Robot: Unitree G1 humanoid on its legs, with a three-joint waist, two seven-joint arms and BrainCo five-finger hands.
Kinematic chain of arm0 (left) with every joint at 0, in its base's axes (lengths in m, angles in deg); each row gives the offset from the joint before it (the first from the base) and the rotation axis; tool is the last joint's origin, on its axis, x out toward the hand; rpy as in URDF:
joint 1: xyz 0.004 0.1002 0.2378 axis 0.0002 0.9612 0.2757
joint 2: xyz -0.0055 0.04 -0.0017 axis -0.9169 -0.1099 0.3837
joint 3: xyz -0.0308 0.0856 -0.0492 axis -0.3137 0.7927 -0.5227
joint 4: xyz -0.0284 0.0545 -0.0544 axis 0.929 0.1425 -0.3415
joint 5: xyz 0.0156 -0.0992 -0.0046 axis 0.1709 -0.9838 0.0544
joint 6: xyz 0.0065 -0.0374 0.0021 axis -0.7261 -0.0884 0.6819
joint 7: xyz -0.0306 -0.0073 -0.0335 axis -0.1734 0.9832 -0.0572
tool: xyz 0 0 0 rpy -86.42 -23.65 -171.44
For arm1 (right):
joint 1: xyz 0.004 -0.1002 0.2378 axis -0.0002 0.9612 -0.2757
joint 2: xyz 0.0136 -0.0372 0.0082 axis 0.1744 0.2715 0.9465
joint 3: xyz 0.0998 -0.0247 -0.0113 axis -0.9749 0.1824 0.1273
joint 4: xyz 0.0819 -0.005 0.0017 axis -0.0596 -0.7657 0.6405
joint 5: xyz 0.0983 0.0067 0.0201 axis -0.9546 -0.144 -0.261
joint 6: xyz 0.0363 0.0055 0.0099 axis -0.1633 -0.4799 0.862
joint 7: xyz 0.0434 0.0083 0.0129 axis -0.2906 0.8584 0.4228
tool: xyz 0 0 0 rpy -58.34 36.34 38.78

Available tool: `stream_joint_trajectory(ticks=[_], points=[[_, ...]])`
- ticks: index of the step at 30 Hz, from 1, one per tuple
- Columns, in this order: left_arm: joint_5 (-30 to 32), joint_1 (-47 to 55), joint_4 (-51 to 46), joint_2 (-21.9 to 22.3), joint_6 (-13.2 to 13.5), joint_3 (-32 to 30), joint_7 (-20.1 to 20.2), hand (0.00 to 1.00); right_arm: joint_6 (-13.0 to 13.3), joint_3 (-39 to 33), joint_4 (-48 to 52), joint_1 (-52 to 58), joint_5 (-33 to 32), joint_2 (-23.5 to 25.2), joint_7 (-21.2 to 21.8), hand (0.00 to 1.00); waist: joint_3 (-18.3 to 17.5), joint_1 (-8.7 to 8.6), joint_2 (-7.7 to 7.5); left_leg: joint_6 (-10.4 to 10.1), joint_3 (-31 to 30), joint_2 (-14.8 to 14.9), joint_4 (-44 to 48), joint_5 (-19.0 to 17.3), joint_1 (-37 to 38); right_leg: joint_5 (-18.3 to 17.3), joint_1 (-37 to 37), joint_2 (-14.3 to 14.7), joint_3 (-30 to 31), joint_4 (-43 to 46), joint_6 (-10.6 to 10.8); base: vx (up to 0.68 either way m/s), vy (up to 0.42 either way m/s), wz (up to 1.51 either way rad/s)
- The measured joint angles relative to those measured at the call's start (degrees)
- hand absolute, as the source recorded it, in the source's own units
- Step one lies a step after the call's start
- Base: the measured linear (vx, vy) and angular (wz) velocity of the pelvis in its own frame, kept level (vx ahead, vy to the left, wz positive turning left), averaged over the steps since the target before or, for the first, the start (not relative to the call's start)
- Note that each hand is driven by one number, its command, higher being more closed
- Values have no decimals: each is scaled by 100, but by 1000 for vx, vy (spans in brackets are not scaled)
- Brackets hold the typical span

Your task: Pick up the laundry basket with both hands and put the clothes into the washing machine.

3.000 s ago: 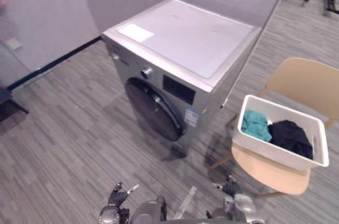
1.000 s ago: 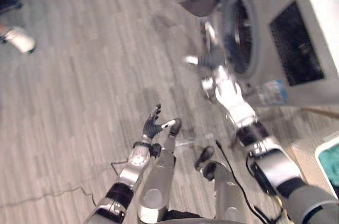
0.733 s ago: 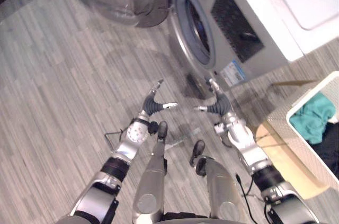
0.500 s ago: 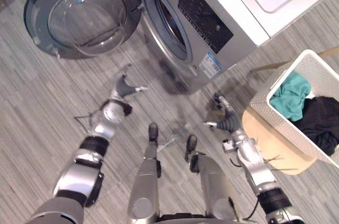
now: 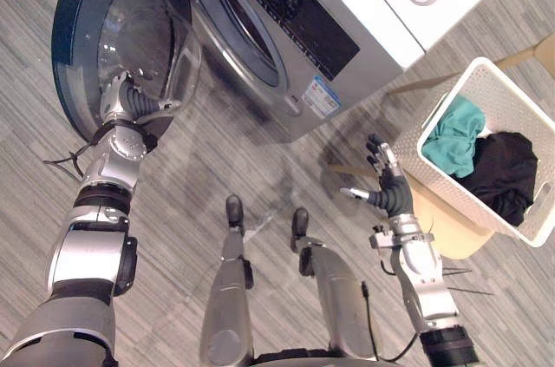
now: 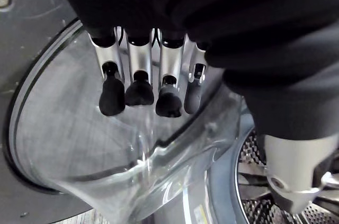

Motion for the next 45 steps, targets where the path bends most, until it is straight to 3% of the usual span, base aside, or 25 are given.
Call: stream_joint_trajectory(ticks=[6, 8, 12, 15, 17, 19, 21, 24, 26, 29, 31, 32, 33, 35, 37, 38, 39, 40, 41, 43, 45], points=[[-35, 810, -328, 503, -241, -247, -7, 0, 6, -35, 248, 143, -49, 214, -31, 0, -2, 191, 4, -34, -41, -22, 86, -78, 285, -85, 343, -62, -116, 49, 18, -9, -14, 9], [-151, 1384, -833, 1034, -221, -110, -119, 0, 4, 1, 210, 148, 47, 234, -108, 0, -17, 232, 12, -20, -118, -108, 143, -188, 479, -245, 527, -162, -176, 189, 21, -29, 5, 27], [-499, 2920, -1563, 2042, -47, 368, -241, 0, -20, 1, -280, 125, 459, 356, -273, 0, -512, 244, 91, 68, -61, -198, 105, -276, 631, -326, 660, -235, -112, 150, 79, 33, 29, -1], [-874, 4000, -1576, 2542, 40, 499, -228, 0, -200, -39, -577, 59, 745, 460, -337, 0, -602, 250, 172, 167, 384, -218, 200, -518, 1189, -242, 1097, -200, 330, -62, 168, 86, 52, -72], [-1141, 4771, -1538, 2800, 103, 538, -166, 0, -233, -212, -676, 91, 849, 436, -412, 0, -849, 213, 373, 254, 1028, -130, 625, -985, 1423, 19, 1332, -66, 1017, -431, 291, 76, 102, -139], [-1209, 4991, -1424, 2875, 179, 604, -71, 0, -260, -320, -694, 86, 856, 436, -433, 0, -925, 179, 482, 304, 1496, -44, 845, -1226, 1582, 185, 1437, 22, 1428, -593, 351, 63, 96, -154], [-1211, 5103, -1155, 2905, 217, 626, 46, 0, -288, -342, -722, 56, 865, 437, -450, 0, -962, 66, 551, 329, 2001, 80, 1015, -1474, 1817, 217, 1491, -30, 1317, -664, 397, 23, 56, -152], [-1213, 5098, -756, 2861, 233, 682, 153, 0, -375, -251, -767, 150, 908, 443, -529, 0, -1026, -52, 553, 152, 2849, 473, 1444, -2060, 2152, 56, 1637, -813, -1107, -424, 53, 12, 14, -149], [-1198, 5119, -583, 2780, 231, 697, 200, 0, -380, -218, -767, 272, 909, 448, -533, 0, -1150, -56, 537, -113, 3253, 742, 1677, -2283, 2275, 128, 1721, -975, -1820, -375, 127, 111, -63, -140], [-1200, 5171, -526, 2761, 231, 656, 275, 0, -387, -223, -779, 432, 932, 429, -542, 0, -1172, -117, 579, -266, 3560, 1151, 2159, -2358, 2448, -82, 1683, -570, -1396, -285, 53, 219, -155, -105], [-1204, 5175, -505, 2846, 233, 618, 276, 0, -393, -226, -788, 536, 971, 390, -657, 0, -1176, -92, 579, -79, 3216, 1814, 3679, -2326, 2089, -171, 1807, -267, -1141, -277, -12, 282, -240, -96], [-1208, 5165, -474, 2912, 232, 615, 279, 0, -393, -224, -784, 528, 975, 350, -694, 0, -1177, -111, 603, 220, 2741, 2036, 4449, -2086, 1790, -186, 1947, -135, -1037, -311, -59, 333, -182, -80], [-1242, 5152, -474, 2977, 242, 621, 279, 0, -393, -213, -785, 527, 978, 342, -769, 0, -1178, -101, 600, 183, 2267, 2004, 4917, -2156, 1524, -180, 2060, -92, -899, -410, -77, 287, -76, -75], [-1261, 5169, -486, 3085, 285, 618, 279, 0, -394, -235, -792, 462, 1026, 226, -873, 0, -1159, -19, 566, 19, 1383, 1495, 5266, -2414, 1119, -174, 2244, -131, -570, -520, -73, 236, 8, -68], [-1280, 5154, -495, 3050, 294, 607, 272, 0, -392, -219, -934, 366, 1218, 186, -921, 0, -1146, 64, 544, 45, 959, 1069, 4879, -2560, 910, -144, 2441, -166, -287, -642, -25, 261, 118, -79], [-1382, 5142, -509, 3053, 345, 597, 270, 0, -400, -218, -1132, 286, 1438, 138, -966, 0, -1136, 128, 533, 28, 720, 789, 4200, -2548, 766, -78, 2542, -231, -155, -695, 85, 298, 252, -91], [-1389, 5143, -510, 3068, 363, 594, 268, 0, -442, -219, -1267, 222, 1633, 56, -1003, 0, -1159, 148, 620, -102, 600, 627, 3263, -2313, 790, -39, 2594, -241, -89, -704, 194, 203, 210, -65], [-1389, 5152, -501, 3087, 366, 596, 268, 0, -464, -220, -1281, 221, 1704, 9, -1011, 0, -1179, 157, 674, -136, 554, 581, 2880, -2052, 821, -35, 2611, -212, -74, -721, 235, 211, 243, -45], [-1396, 5135, -455, 3076, 361, 590, 275, 0, -522, -170, -1381, 185, 1906, -33, -1016, 0, -1197, 198, 625, 58, 550, 519, 2605, -1758, 887, -55, 2670, -217, 52, -824, 370, 141, 144, -22], [-1408, 5117, -450, 2979, 397, 587, 274, 0, -611, -146, -1393, 134, 2204, -56, -1005, 0, -1206, 252, 450, 76, 558, 282, 2496, -1745, 908, 108, 2773, -407, 45, -1154, 533, 200, 205, 8], [-1399, 5075, -439, 2964, 405, 657, 401, 0, -623, -55, -1474, -45, 2311, -142, -992, 0, -1200, 270, 438, 82, 516, 138, 2488, -1744, 879, 186, 2864, -510, 22, -1306, 584, 120, 148, 27]])
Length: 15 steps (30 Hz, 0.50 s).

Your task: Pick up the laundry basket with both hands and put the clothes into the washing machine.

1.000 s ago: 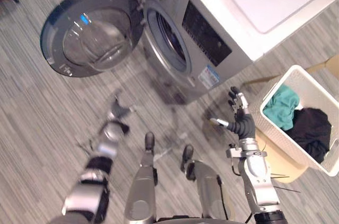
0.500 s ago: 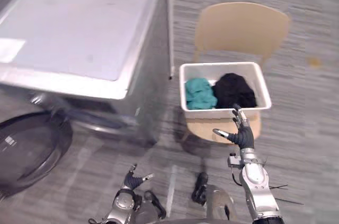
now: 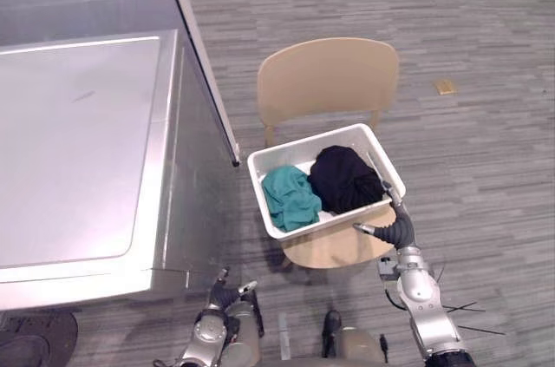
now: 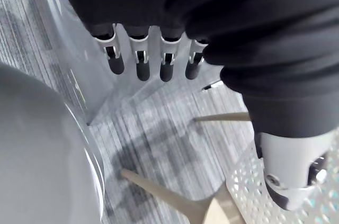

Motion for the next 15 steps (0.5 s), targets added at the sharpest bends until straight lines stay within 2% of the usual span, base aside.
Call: stream_joint_trajectory(ticks=[2, 4, 6, 8, 10, 12, 14, 15], points=[[38, -8, 0, 32, -2, -23, 35, 0, 6, 239, -386, -535, 176, -169, 15, 0, 10, 5, -20, 131, -34, -114, -233, 88, 42, 34, 12, -70, -15, -58, 47, 27, 73, 23], [29, -9, 13, 31, -4, -79, 33, 0, 1, 370, -836, -991, 273, -346, 25, 0, 21, 35, -13, 169, -34, -161, -479, 224, 56, 35, -76, -94, -25, -60, 50, -23, 19, 12], [0, -88, -1, 56, 14, -242, 3, 0, -14, 583, -1450, -1627, 409, -635, 24, 0, 224, 124, 29, 139, -63, -174, -719, 419, 63, 48, -173, -85, -77, -11, 71, -86, -19, 9], [-115, -199, -95, 47, 55, -335, -27, 0, -57, 865, -1993, -2323, 524, -988, 10, 0, 586, 160, 143, 125, -250, -187, -869, 583, -24, 46, -309, -64, -210, 130, 68, -163, -7, 26], [-206, -238, -159, 47, 115, -480, -49, 0, -101, 1019, -2392, -2789, 612, -1161, 4, 0, 756, 209, 210, 134, -349, -203, -996, 701, -144, 37, -449, -49, -288, 181, 55, -164, -15, 25], [-318, -401, -160, -18, 125, -528, -130, 0, -175, 1182, -2977, -3439, 683, -1366, -4, 0, 1026, 338, 299, 170, -415, -243, -1221, 923, -208, 15, -621, -47, -337, 299, 30, -154, -10, 23], [-439, -412, -106, -179, 125, -550, -168, 0, -248, 1360, -3440, -3987, 742, -1391, -6, 0, 1101, 376, 311, 190, -492, -262, -1390, 1105, -385, -22, -857, -70, -403, 355, 16, -127, 0, 21], [-500, -420, -29, -236, 117, -607, -169, 0, -257, 1435, -3669, -4226, 792, -1427, -10, 0, 1130, 460, 310, 201, -518, -271, -1459, 1186, -484, -24, -970, -73, -443, 359, 14, -79, 14, 17]])
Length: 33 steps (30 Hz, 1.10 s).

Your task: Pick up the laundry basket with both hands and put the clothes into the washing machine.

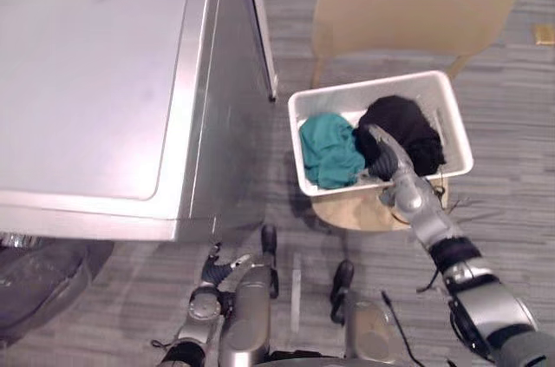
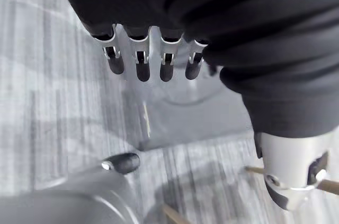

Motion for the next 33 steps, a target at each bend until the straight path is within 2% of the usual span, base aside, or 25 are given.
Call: stream_joint_trajectory(ticks=[8, 9, 11, 14, 17, 19, 23, 25, 27, 29, 31, 32, 33], points=[[-686, -125, 376, 12, 60, -127, -25, 0, -208, 582, -1476, -1451, 120, -165, -37, 0, 83, 496, 79, 24, -423, -85, -311, 427, -625, -60, -638, -12, -260, 206, -89, -30, 14, 23], [-713, -166, 374, 35, 82, -127, -35, 0, -210, 655, -1548, -1537, 140, -211, -40, 100, 97, 515, 106, 22, -469, -94, -373, 481, -663, -63, -682, -12, -310, 219, -91, -29, -3, 29], [-856, -355, 375, 140, 134, -119, -96, 0, -233, 807, -1731, -1725, 227, -369, -67, 100, 150, 640, 188, -18, -640, -131, -614, 662, -791, -152, -889, -26, -447, 364, -81, -18, -22, 34], [-873, -548, 372, 196, 134, -113, -91, 0, -249, 922, -1793, -1776, 283, -435, -161, 100, 232, 662, 209, -81, -870, -176, -871, 845, -855, -355, -1053, -56, -545, 624, -80, 19, -51, 39], [-873, -604, 370, 229, 130, -116, -91, 0, -251, 939, -1771, -1867, 271, -466, -154, 100, 231, 686, 209, -104, -906, -179, -944, 879, -851, -462, -1137, -113, -520, 790, -94, 36, -55, 13], [-873, -637, 357, 323, 131, -128, -91, 0, -253, 1025, -1716, -1896, 199, -452, -150, 100, 232, 767, 206, -92, -889, -160, -956, 910, -811, -537, -1195, -123, -471, 926, -118, 47, -92, -7], [-875, -636, 358, 346, 124, -149, -92, 0, -257, 936, -1532, -1769, -16, -256, -109, 100, 244, 761, 186, -125, -811, -87, -1016, 936, -598, -550, -1108, -81, -384, 1006, -140, 62, -104, -11], [-875, -635, 332, 352, 120, -149, -92, 0, -257, 580, -1178, -1542, -205, -215, -114, 100, 262, 731, 157, -128, -768, -80, -1026, 934, -449, -550, -984, -78, -334, 989, -140, 47, -70, -10], [-875, -633, 311, 327, 107, -151, -90, 0, -256, 161, -762, -1386, -513, -142, -139, 100, 300, 594, 94, -130, -743, -74, -1056, 931, -272, -549, -829, -72, -300, 960, -141, 20, -44, -7], [-874, -629, 265, 327, 97, -140, -82, 0, -242, -408, 105, -1058, -948, -82, -212, 100, 354, 460, 2, -147, -672, -59, -1135, 916, 17, -547, -579, -37, -185, 855, -141, -10, -32, -16], [-866, -613, 172, 312, 71, -136, -75, 0, -203, -780, 924, -679, -1320, 28, -278, 100, 379, 419, -74, -194, -594, -41, -1136, 873, 198, -547, -393, -17, -114, 728, -141, -42, -22, -22], [-862, -591, 107, 311, 39, -133, -60, 0, -140, -971, 1542, -347, -1577, 134, -318, 100, 369, 346, -97, -202, -574, -33, -1141, 865, 313, -543, -261, 0, -96, 646, -134, -55, -20, -15], [-861, -572, 84, 302, 31, -132, -52, 0, -103, -1029, 1756, -218, -1657, 210, -340, 100, 362, 306, -111, -204, -564, -32, -1142, 862, 355, -543, -223, 0, -88, 624, -134, -52, -19, -12]])
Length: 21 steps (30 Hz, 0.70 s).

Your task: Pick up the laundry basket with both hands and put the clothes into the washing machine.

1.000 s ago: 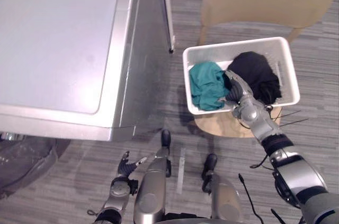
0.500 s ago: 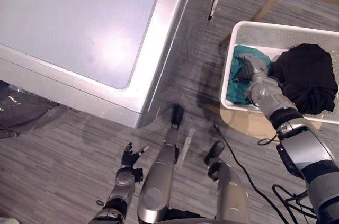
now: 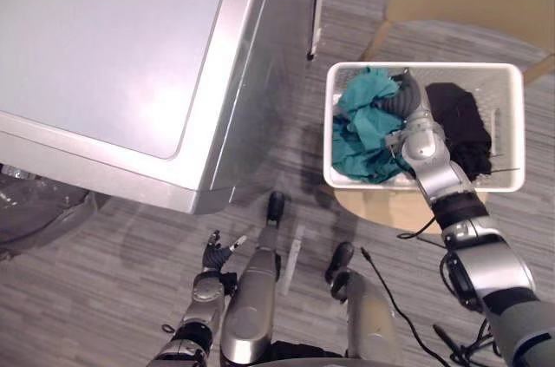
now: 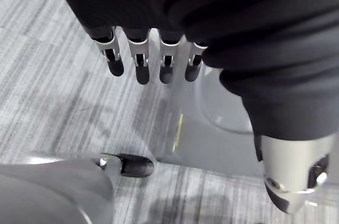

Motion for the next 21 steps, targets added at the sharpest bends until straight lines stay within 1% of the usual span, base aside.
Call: stream_joint_trajectory(ticks=[1, 2, 3, 4, 5, 6, 7, 9, 10, 11, 13, 14, 15, 16, 17, 18, 19, 20, 21], points=[[20, 72, -21, -34, -39, 1, 38, 0, 95, -101, 528, 361, -195, 266, -36, 100, -49, -61, -64, 9, 52, 13, -4, -36, 119, 7, 108, 14, 40, -59, 13, -41, -17, -22], [62, 211, -22, -78, -55, 8, 87, 0, 205, -117, 952, 736, -397, 578, -35, 100, -187, -151, -178, 15, 133, 35, -6, -75, 176, 18, 150, 37, 90, -124, 31, -27, -24, -27], [65, 284, -20, -95, -63, 9, 91, 0, 262, -114, 1116, 905, -447, 734, -32, 100, -275, -163, -220, 15, 158, 38, -8, -85, 185, 28, 158, 50, 110, -156, 38, 14, -25, -30], [121, 425, -22, -124, -82, 7, 93, 0, 386, -120, 1500, 1388, -677, 1072, -19, 100, -443, -212, -325, 14, 227, 49, -12, -115, 275, 66, 256, 81, 194, -261, 45, 50, -24, -24], [202, 485, -21, -141, -103, 7, 94, 0, 432, -120, 1746, 1746, -881, 1310, 76, 100, -541, -211, -384, 14, 288, 61, -14, -158, 409, 111, 385, 102, 230, -357, 43, 52, -22, -24], [242, 517, -20, -146, -104, 7, 95, 0, 448, -108, 1844, 1900, -950, 1428, 121, 100, -582, -216, -404, 9, 316, 60, -15, -185, 494, 122, 462, 107, 242, -407, 45, 24, -26, -27], [312, 637, -13, -141, -102, 19, 101, 0, 508, -38, 2057, 2245, -1163, 1672, 256, 100, -801, -241, -435, 15, 407, 65, -22, -237, 594, 160, 561, 119, 299, -527, 57, 9, -17, -30], [423, 818, 46, -128, -106, 0, 104, 0, 636, 229, 2420, 2623, -1445, 1940, 414, 100, -1093, -330, -440, 28, 539, 76, -23, -297, 712, 261, 698, 140, 444, -737, 87, 38, -4, -33], [435, 846, 70, -131, -106, -8, 104, 0, 673, 315, 2495, 2703, -1512, 1989, 456, 100, -1120, -337, -438, 27, 591, 82, -23, -318, 785, 291, 764, 145, 498, -782, 88, 42, 8, -44], [445, 881, 132, -139, -108, -16, 98, 0, 795, 521, 2588, 2880, -1702, 2085, 566, 100, -1207, -326, -442, 19, 753, 99, -24, -375, 965, 353, 896, 160, 642, -885, 100, 17, 8, -53], [448, 905, 267, -145, -108, -56, 101, 0, 825, 776, 2739, 3077, -1811, 2167, 674, 100, -1300, -337, -429, 19, 905, 103, -24, -428, 1143, 401, 1030, 170, 780, -964, 123, 0, 1, -50], [460, 946, 281, -146, -103, -19, 100, 0, 839, 917, 2830, 3182, -1918, 2194, 802, 100, -1354, -350, -438, 26, 1010, 119, -22, -457, 1209, 401, 1006, 169, 903, -873, 124, -25, 9, -36], [467, 950, 280, -153, -100, 5, 101, 0, 843, 959, 2891, 3223, -1950, 2200, 841, 100, -1362, -353, -439, 22, 1037, 123, -21, -462, 1217, 391, 953, 165, 956, -797, 125, -34, 13, -32], [501, 949, 276, -177, -98, 35, 110, 0, 872, 991, 2977, 3252, -1973, 2224, 871, 100, -1363, -389, -440, -19, 1030, 129, -20, -503, 1183, 316, 833, 148, 1046, -544, 130, -64, -1, 12], [510, 935, 277, -199, -101, 129, 135, 0, 876, 991, 3079, 3290, -1983, 2243, 876, 100, -1364, -534, -426, 9, 812, 131, -17, -512, 1094, 247, 643, 129, 1110, -128, 199, -62, -8, 31], [515, 934, 281, -202, -105, 149, 161, 0, 876, 979, 3139, 3340, -1982, 2239, 874, 100, -1362, -556, -421, 16, 685, 125, -17, -506, 1069, 216, 603, 135, 1143, 12, 214, -87, -31, 84], [570, 908, 288, -230, -106, 194, 198, 0, 882, 882, 3356, 3509, -1982, 2236, 846, 100, -1362, -639, -424, 130, 407, 103, 29, -419, 947, -54, 494, 127, 1300, 705, 245, -35, -62, 150], [635, 837, 217, -224, -108, 240, 204, 0, 946, 767, 3642, 3725, -1983, 2239, 829, 100, -1375, -661, -476, 179, 24, -56, 219, -381, 863, -437, 412, 29, 1602, 2088, 278, -20, -99, 166], [635, 845, 162, -229, -105, 237, 201, 0, 975, 770, 3680, 3742, -1982, 2236, 828, 100, -1396, -660, -508, 177, -97, -117, 305, -383, 814, -497, 446, -22, 1712, 2453, 340, -2, -192, 172]])
